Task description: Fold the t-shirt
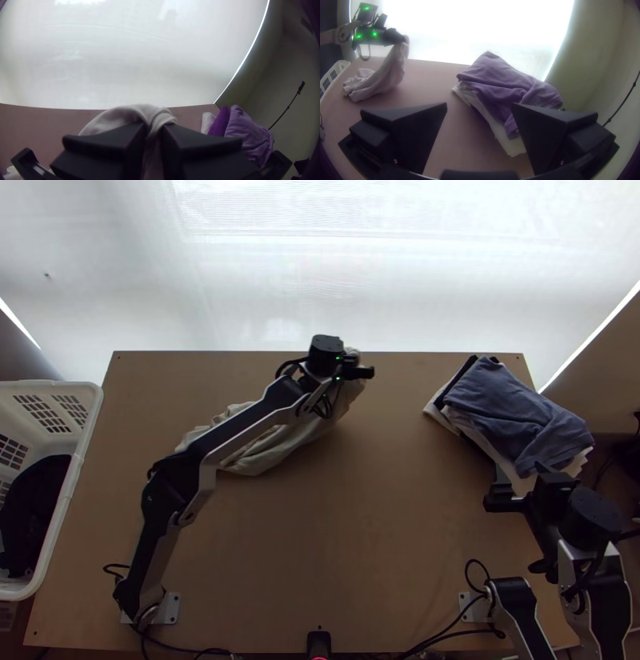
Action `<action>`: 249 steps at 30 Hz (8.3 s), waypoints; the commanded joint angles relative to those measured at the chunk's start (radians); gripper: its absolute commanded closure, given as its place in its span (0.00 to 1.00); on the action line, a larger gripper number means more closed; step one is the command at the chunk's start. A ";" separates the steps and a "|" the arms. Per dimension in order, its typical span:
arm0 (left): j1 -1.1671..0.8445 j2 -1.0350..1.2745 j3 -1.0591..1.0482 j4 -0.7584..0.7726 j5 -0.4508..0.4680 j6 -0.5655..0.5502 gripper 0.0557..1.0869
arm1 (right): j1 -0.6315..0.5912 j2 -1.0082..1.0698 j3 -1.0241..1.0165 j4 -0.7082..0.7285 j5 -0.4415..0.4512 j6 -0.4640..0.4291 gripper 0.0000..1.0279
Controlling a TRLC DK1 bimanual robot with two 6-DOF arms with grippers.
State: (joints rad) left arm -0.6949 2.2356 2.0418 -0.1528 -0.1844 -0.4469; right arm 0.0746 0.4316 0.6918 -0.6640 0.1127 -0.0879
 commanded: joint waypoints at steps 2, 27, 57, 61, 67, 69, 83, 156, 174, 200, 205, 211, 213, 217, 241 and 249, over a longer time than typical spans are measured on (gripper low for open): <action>-0.054 0.032 0.121 -0.054 -0.030 0.100 0.04 | 0.048 0.006 -0.057 0.021 -0.001 -0.016 0.12; 0.005 -0.373 0.008 -0.511 -0.052 0.159 0.04 | 0.208 1.187 0.626 -0.037 -0.476 0.309 0.13; 0.103 -0.573 -0.150 -0.511 -0.075 0.178 0.04 | 0.166 1.767 1.060 0.076 -0.455 0.338 0.41; 0.115 -0.576 -0.154 -0.511 -0.075 0.178 0.04 | 0.165 1.777 1.055 0.076 -0.435 0.347 0.45; 0.118 -0.576 -0.154 -0.511 -0.075 0.178 0.04 | 0.179 1.793 1.060 0.076 -0.432 0.352 0.49; 0.120 -0.576 -0.154 -0.511 -0.075 0.178 0.04 | 0.188 1.793 1.062 0.076 -0.432 0.353 0.55; 0.179 -0.577 -0.189 -0.501 -0.073 0.165 0.04 | 0.206 1.377 0.904 0.063 -0.432 0.343 0.97; 0.673 -0.995 -0.312 -0.436 0.112 0.157 0.97 | 0.076 0.630 0.509 -0.013 -0.558 0.347 0.97; 0.647 -1.423 -0.574 -0.513 0.211 0.097 0.97 | 0.169 0.472 0.485 -0.066 -0.573 0.315 0.97; 0.011 -1.093 -1.000 -0.541 0.227 0.280 0.97 | -0.065 0.664 0.078 -0.085 -0.459 0.194 0.97; -0.043 -1.176 -1.062 -0.639 0.378 0.340 0.97 | 0.105 0.619 0.089 -0.085 -0.464 0.166 0.97; -0.083 -1.193 -1.160 -0.715 0.396 0.382 0.97 | 0.215 0.664 0.109 -0.068 -0.464 0.175 0.85; -0.086 -1.199 -1.174 -0.723 0.396 0.382 0.97 | 0.215 0.676 0.129 -0.062 -0.462 0.178 0.53; -0.089 -1.226 -1.195 -0.737 0.396 0.390 0.97 | 0.215 0.697 0.221 -0.068 -0.456 0.174 0.09; -0.160 -1.229 -1.240 -0.852 0.476 0.441 0.97 | 0.505 1.274 0.963 -0.195 -0.573 0.209 0.10; -0.172 -1.214 -1.269 -0.817 0.510 0.444 0.97 | 0.501 1.302 0.963 -0.221 -0.590 0.201 0.16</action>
State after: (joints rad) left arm -0.8616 1.0088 0.7933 -0.9943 0.3119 -0.0109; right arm 0.5686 1.6947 1.6356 -0.8635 -0.4641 0.1211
